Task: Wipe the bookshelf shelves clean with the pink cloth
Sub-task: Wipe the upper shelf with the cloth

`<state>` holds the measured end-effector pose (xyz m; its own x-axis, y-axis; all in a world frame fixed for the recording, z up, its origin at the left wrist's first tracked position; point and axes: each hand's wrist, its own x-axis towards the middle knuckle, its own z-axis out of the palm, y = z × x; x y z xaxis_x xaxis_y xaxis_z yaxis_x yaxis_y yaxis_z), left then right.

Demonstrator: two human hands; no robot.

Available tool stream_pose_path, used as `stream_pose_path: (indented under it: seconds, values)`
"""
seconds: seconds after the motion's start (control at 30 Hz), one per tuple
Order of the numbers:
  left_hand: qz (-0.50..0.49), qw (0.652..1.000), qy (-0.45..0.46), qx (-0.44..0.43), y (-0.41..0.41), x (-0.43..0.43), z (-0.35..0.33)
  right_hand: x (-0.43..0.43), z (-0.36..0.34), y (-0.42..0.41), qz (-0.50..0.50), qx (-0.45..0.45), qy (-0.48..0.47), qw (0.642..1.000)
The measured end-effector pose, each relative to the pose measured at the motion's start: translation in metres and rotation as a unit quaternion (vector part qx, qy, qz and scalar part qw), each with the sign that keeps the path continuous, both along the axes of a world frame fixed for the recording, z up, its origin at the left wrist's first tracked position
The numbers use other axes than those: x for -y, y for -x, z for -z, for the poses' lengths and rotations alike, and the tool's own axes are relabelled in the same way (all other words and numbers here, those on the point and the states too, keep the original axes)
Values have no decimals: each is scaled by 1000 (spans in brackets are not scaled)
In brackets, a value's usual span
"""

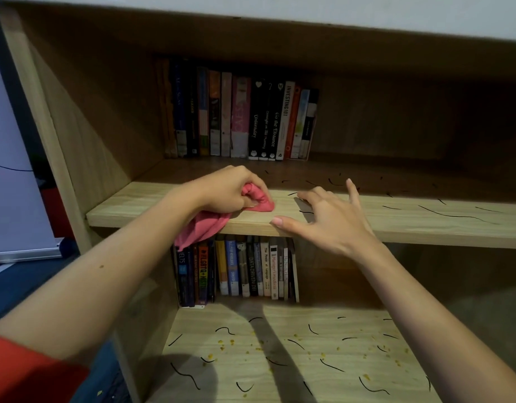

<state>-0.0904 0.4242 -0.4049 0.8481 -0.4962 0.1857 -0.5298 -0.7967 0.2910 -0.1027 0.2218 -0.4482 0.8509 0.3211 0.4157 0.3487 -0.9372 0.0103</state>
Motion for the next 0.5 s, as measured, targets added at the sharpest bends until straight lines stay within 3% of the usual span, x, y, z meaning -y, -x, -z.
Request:
stream_pose_path:
  seconds: [0.13, 0.37, 0.5]
  values:
    - [9, 998, -22, -52, 9, -26, -11, 0, 0, -2, 0, 5, 0, 1000]
    - [-1, 1000, -1, -7, 0, -4, -3, -1, 0, 0, 6, 1, -2, 1000]
    - [18, 998, 11, -66, 10, -20, -7, -1, -1, 1, 3, -4, -5, 1000]
